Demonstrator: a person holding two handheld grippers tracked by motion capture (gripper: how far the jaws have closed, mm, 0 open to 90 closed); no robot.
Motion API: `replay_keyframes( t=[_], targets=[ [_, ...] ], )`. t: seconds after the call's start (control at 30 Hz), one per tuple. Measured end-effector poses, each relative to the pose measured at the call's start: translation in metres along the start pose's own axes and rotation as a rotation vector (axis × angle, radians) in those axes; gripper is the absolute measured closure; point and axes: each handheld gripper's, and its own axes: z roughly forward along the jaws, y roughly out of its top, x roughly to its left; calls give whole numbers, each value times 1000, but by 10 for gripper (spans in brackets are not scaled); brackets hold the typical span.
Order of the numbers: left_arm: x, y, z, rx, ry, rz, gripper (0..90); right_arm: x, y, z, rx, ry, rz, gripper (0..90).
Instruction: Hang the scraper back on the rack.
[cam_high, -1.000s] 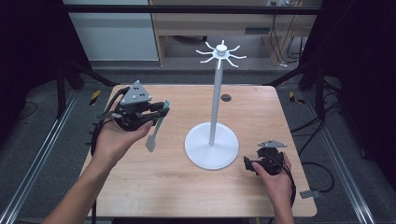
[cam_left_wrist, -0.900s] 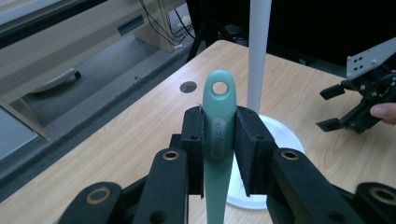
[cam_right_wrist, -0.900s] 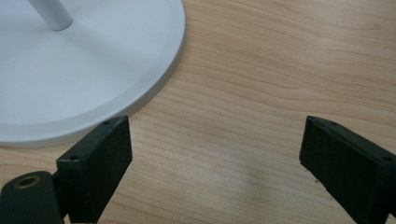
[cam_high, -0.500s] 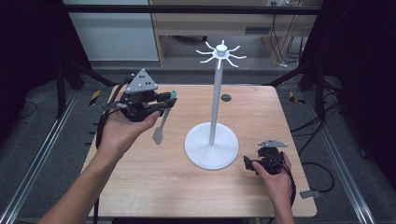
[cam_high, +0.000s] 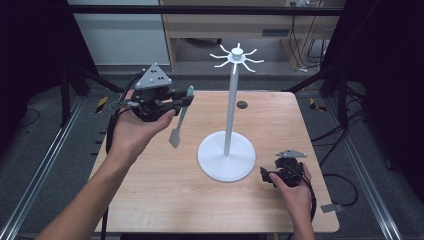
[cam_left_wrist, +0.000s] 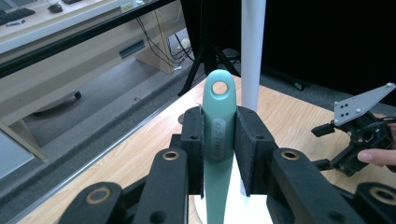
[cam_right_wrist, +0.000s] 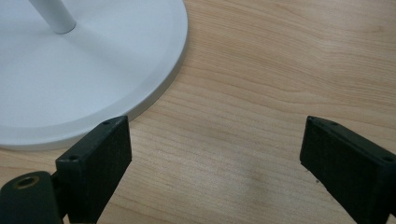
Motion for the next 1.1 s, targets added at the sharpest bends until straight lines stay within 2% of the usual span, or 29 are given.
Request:
replay_keyframes(
  t=[0.33, 0.53, 0.7, 1.1],
  targets=[
    [-5, 20, 3, -22, 3, 13, 745, 0, 0, 0, 2, -3, -2, 94],
    [-5, 27, 4, -45, 10, 3, 745, 0, 0, 0, 2, -3, -1, 94],
    [-4, 32, 6, -71, -8, -30, 745, 0, 0, 0, 2, -4, -3, 95],
    [-10, 39, 10, -107, -20, -33, 745, -1, 0, -1, 2, -3, 4, 95]
  ],
)
